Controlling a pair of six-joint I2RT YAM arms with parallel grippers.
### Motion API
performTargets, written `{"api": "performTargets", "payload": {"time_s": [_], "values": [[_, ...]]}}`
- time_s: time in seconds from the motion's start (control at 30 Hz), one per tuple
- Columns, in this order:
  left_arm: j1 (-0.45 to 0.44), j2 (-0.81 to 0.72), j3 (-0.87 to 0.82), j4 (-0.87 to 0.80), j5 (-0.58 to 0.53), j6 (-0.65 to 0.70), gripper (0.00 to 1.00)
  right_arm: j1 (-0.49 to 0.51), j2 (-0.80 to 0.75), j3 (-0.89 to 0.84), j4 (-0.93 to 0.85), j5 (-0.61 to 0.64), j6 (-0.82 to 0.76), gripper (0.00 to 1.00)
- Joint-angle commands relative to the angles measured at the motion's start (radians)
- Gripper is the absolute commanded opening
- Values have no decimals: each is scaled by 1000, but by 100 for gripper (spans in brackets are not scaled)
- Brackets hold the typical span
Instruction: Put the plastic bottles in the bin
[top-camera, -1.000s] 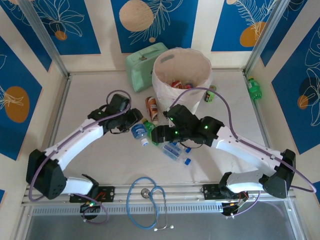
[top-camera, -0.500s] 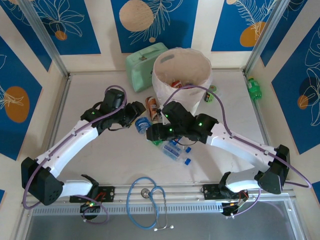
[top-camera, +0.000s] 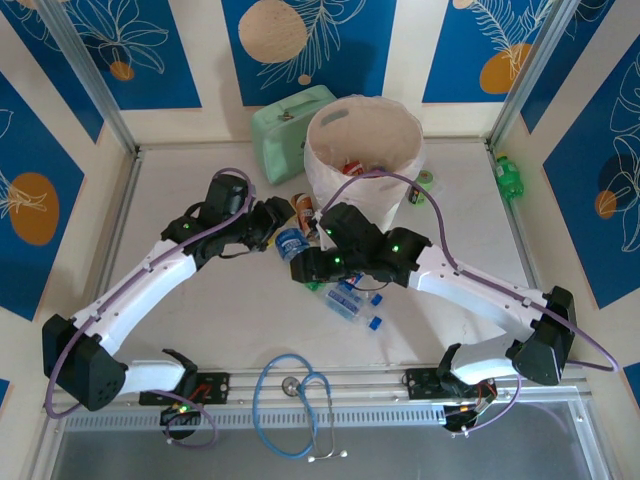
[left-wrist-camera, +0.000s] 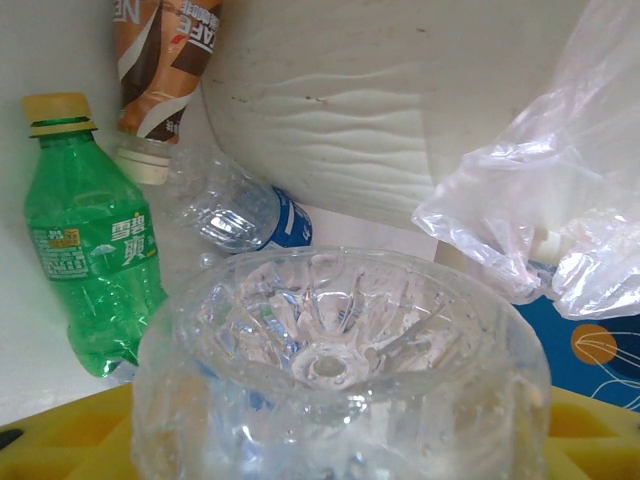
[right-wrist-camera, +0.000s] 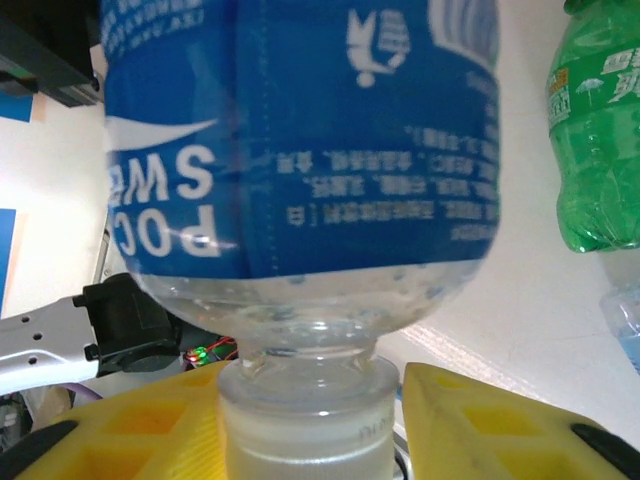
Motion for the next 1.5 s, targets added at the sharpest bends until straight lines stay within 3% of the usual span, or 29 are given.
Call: {"api": "performTargets", "payload": {"time_s": [0.0,0.13,0.2,0.3,0.37,0.57,0.8,1.1,1.47], "values": [[5,-32,-3,34,25,-19,62,9,0,12,12,-13,6,42],[6,-26,0,24,22,-10,62,8,-8,19,5,-8,1,30],[7,-25,0,16,17,-2,68,8,-7,25,-2,-5,-2,25],[8,-30,9,5,-4,25,82,9,-13,34,-13,2,-7,22],[11,-33,34,-18,-18,66,100,10,-22,47,-27,20,-10,21],[67,-68,158,-155,-100,230,100,-17,-53,163,-144,105,-66,21],[87,-93,229,-213,-145,394,100,-190,-40,373,-251,97,-174,21],[79,-100,152,-179,-112,457,99,-513,120,619,-341,15,-264,22],[68,-71,91,-172,-122,477,96,-663,280,732,-409,31,-331,26]]}}
